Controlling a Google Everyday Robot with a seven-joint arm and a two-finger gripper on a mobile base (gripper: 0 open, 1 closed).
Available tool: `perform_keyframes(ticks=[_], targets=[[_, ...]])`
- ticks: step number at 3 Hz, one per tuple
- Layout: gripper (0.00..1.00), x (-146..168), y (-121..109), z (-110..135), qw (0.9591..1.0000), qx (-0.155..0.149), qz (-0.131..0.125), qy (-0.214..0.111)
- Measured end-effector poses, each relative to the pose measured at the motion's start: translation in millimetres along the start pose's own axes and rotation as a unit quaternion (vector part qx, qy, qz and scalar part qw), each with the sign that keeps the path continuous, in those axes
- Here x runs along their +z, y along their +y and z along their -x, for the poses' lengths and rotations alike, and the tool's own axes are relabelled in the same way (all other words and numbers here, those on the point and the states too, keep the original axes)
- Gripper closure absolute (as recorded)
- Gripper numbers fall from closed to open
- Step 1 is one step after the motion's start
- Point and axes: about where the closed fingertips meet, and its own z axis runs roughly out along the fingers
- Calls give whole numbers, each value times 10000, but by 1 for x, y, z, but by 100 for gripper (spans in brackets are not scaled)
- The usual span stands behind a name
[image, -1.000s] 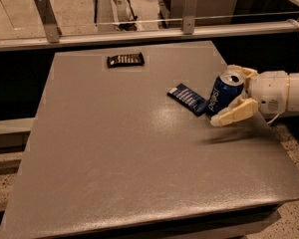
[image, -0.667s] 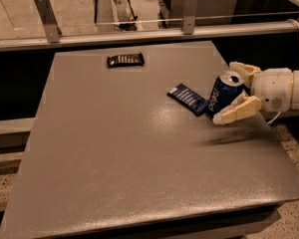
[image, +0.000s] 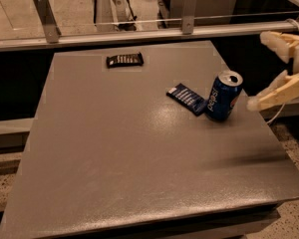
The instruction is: Move pepsi can near rxbar blueberry
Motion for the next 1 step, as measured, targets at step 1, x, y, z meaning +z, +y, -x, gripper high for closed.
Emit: perform_keyframes(ticks=[1], targets=[[0,-6,0,9,9999,-95,28,-19]])
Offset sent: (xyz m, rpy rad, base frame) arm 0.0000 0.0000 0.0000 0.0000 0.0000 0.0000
